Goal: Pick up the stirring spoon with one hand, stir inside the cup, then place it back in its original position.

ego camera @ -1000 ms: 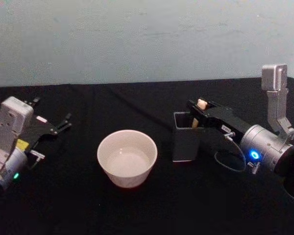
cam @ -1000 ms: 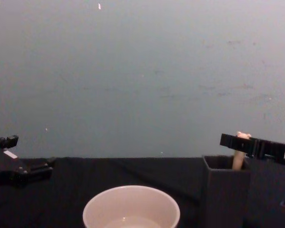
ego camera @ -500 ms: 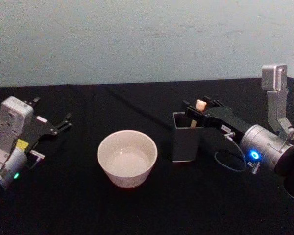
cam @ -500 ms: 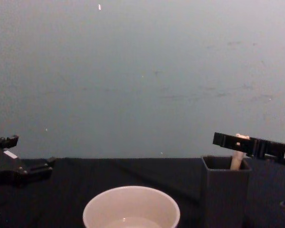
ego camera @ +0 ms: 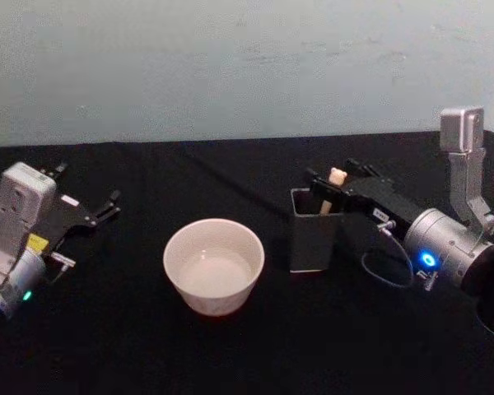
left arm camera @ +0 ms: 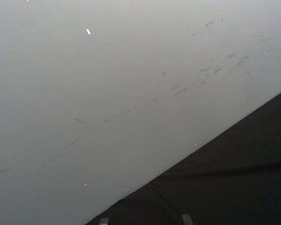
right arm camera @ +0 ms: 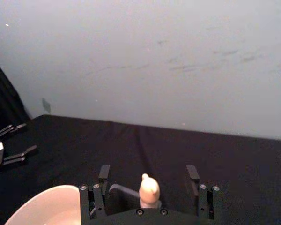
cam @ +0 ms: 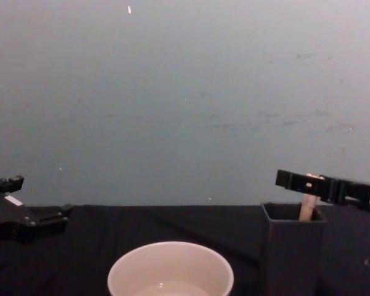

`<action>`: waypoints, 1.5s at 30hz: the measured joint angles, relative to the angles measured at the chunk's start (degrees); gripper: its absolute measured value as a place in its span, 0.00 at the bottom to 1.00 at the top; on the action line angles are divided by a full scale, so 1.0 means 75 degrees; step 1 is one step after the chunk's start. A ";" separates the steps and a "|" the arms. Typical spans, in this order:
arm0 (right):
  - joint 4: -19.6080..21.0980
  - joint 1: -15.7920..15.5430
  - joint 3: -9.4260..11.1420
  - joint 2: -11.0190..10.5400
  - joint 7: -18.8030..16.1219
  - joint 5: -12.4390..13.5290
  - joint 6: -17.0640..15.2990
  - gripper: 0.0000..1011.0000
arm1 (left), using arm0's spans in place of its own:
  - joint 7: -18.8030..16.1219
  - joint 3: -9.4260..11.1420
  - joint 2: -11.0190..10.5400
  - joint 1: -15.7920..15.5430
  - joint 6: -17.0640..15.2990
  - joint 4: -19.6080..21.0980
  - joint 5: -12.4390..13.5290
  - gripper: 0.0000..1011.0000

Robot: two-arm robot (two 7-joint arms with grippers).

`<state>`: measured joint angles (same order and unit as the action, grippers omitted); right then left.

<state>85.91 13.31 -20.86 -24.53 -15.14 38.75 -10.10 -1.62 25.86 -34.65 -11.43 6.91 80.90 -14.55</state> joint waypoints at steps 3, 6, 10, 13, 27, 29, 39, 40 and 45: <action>0.0055 -0.0043 0.0101 0.0061 0.0027 -0.0123 0.0231 0.99 | 0.0000 0.0000 0.0000 0.0000 0.0000 0.0000 0.0000 0.99; 0.0146 -0.0103 0.0250 0.0170 0.0090 -0.0275 0.0640 0.99 | 0.0000 0.0000 0.0000 0.0000 0.0000 0.0000 0.0000 0.99; 0.0264 -0.0175 0.0428 0.0349 0.0450 -0.0725 0.1341 0.99 | 0.0000 0.0000 0.0000 0.0000 0.0000 0.0000 0.0000 0.99; 0.0308 -0.0228 0.0541 0.0511 0.1041 -0.1317 0.1861 0.99 | 0.0000 0.0000 0.0000 0.0000 0.0000 0.0000 0.0000 0.99; -0.0520 -0.0610 0.0455 0.0713 0.2661 -0.3532 0.2258 0.99 | 0.0000 0.0000 0.0000 0.0000 0.0000 0.0000 0.0000 0.99; -0.0683 -0.0675 0.0475 0.0755 0.2662 -0.3548 0.2138 0.99 | 0.0000 0.0000 0.0000 0.0000 0.0000 0.0000 0.0000 0.99; -0.0969 -0.0694 0.0603 0.0878 0.2548 -0.3460 0.1902 0.99 | 0.0000 0.0000 0.0000 0.0000 0.0000 0.0000 0.0000 0.99; -0.0964 -0.0694 0.0600 0.0877 0.2549 -0.3460 0.1904 0.99 | 0.0000 0.0000 0.0000 0.0000 0.0000 0.0000 0.0000 0.99; -0.0938 -0.0691 0.0591 0.0869 0.2554 -0.3460 0.1918 0.99 | 0.0000 0.0000 0.0000 0.0000 0.0000 0.0000 0.0000 0.99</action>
<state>78.88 8.13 -16.43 -18.01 4.02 12.80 4.28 -1.62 25.86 -34.64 -11.43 6.91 80.90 -14.55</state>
